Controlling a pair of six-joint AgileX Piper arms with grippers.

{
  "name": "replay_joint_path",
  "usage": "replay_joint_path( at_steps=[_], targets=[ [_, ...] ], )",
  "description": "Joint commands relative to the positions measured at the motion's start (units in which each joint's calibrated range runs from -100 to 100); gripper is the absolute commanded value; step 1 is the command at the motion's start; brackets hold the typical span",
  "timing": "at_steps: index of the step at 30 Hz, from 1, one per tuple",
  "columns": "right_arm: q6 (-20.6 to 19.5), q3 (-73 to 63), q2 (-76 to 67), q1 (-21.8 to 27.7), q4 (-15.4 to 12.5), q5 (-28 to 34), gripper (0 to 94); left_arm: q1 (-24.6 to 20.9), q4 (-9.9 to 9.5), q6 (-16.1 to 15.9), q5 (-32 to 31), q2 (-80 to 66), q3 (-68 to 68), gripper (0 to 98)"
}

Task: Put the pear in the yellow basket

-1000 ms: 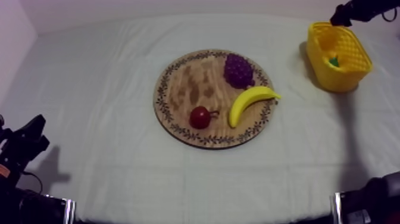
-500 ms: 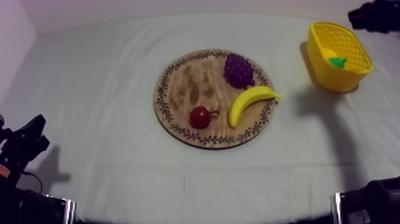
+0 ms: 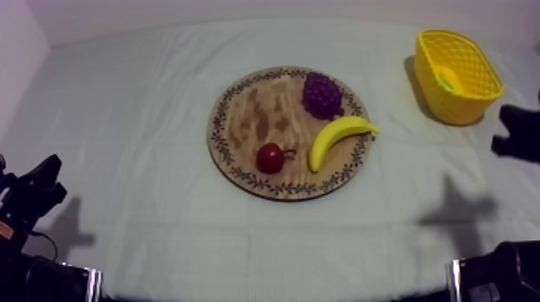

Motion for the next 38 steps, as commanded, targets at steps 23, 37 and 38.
replay_joint_path(
  at_steps=[23,37,38],
  targets=[
    [-2.31,19.18,-20.55,-1.81,8.67,-3.52,0.4,-0.01,-0.02,0.0,0.01,0.0,-0.02,0.1],
    [-3.07,19.22,-20.55,-1.84,8.66,-3.67,0.4,-0.01,-0.02,0.0,0.01,0.0,-0.02,0.1],
    [-3.09,19.22,-20.55,-1.84,8.66,-3.67,0.4,-0.01,-0.02,0.0,0.01,0.0,-0.02,0.1]
  ],
)
